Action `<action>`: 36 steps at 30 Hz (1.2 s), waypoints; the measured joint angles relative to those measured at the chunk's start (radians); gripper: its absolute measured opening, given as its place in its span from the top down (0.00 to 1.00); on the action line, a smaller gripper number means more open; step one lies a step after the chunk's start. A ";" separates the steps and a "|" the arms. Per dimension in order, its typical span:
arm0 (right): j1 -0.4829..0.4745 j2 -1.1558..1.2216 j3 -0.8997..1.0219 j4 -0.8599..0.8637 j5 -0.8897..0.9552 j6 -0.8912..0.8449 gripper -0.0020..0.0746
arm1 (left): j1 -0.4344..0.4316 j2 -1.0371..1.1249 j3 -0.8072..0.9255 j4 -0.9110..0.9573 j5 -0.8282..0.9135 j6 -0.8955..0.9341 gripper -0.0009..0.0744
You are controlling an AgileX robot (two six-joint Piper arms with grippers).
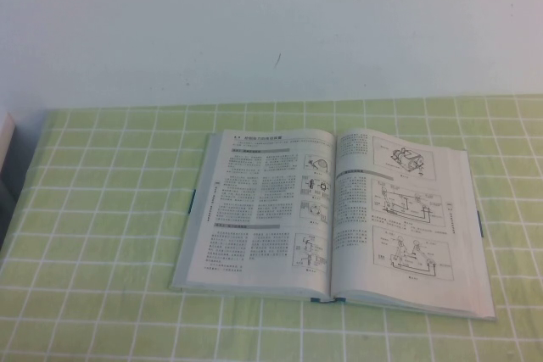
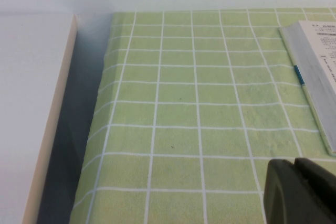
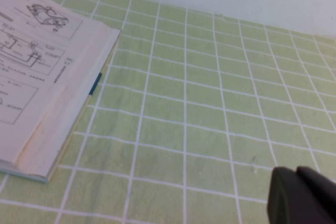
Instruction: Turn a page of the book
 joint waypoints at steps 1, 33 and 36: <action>0.000 0.000 0.000 0.000 0.000 0.000 0.98 | 0.000 0.000 0.000 0.000 0.000 0.000 0.99; 0.000 0.000 0.000 0.000 -0.004 0.000 0.98 | 0.000 0.000 0.006 0.000 -0.085 0.000 0.99; 0.000 0.000 0.000 0.000 -0.012 -0.002 0.98 | 0.000 0.000 0.006 0.000 -0.118 0.000 0.99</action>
